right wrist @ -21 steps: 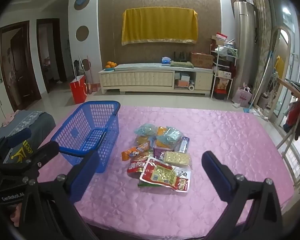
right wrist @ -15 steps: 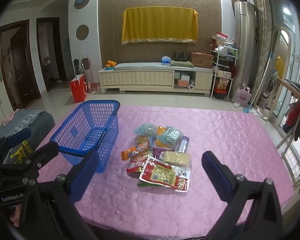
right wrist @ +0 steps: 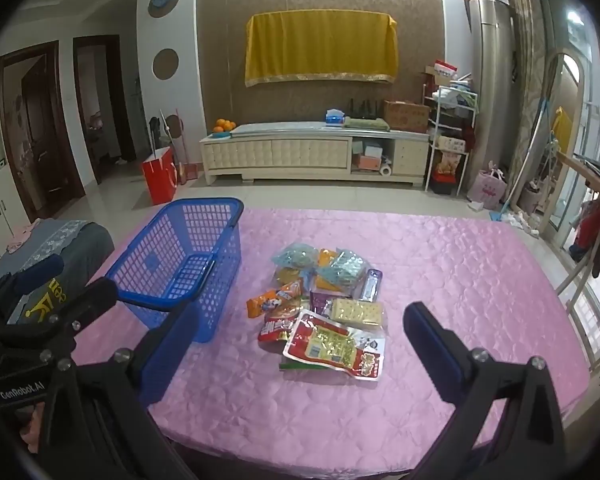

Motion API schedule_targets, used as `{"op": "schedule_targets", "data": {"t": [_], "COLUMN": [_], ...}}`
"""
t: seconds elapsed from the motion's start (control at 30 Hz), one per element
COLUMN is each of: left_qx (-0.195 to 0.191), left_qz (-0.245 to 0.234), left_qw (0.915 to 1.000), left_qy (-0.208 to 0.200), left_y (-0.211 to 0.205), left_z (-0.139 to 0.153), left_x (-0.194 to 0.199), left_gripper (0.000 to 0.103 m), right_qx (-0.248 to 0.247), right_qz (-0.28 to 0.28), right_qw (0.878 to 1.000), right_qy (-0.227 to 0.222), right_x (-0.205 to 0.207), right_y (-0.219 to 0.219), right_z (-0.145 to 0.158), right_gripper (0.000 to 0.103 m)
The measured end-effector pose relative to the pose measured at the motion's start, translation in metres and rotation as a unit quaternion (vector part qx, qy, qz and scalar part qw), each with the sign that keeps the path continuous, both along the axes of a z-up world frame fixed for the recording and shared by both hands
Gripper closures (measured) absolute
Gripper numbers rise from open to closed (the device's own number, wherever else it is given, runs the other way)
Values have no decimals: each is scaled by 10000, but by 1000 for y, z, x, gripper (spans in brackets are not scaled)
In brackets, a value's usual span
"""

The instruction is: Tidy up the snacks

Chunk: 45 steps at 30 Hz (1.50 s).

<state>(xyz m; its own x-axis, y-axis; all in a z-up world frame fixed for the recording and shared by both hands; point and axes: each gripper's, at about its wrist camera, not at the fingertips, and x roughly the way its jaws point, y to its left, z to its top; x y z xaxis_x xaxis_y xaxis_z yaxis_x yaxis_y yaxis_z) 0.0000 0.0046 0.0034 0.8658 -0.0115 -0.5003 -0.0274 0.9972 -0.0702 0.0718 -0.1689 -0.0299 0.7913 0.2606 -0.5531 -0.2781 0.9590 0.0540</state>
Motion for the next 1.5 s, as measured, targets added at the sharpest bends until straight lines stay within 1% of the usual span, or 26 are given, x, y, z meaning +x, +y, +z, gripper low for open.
{"op": "schedule_targets", "data": {"t": [0.93, 1.5], "left_qx": [-2, 9], "left_qz": [-9, -36], "left_qw": [10000, 10000], "left_qy": [9, -14], "left_y": [2, 0], "left_z": [1, -5], "left_x": [0, 2], "left_gripper": [1, 1], "right_qx": [-46, -37], "right_qz": [21, 29], "right_qw": [9999, 9999], "right_qy": [101, 111], "right_x": [3, 4], "right_y": [2, 2], "right_z": [-4, -5], "right_gripper": [0, 0]}}
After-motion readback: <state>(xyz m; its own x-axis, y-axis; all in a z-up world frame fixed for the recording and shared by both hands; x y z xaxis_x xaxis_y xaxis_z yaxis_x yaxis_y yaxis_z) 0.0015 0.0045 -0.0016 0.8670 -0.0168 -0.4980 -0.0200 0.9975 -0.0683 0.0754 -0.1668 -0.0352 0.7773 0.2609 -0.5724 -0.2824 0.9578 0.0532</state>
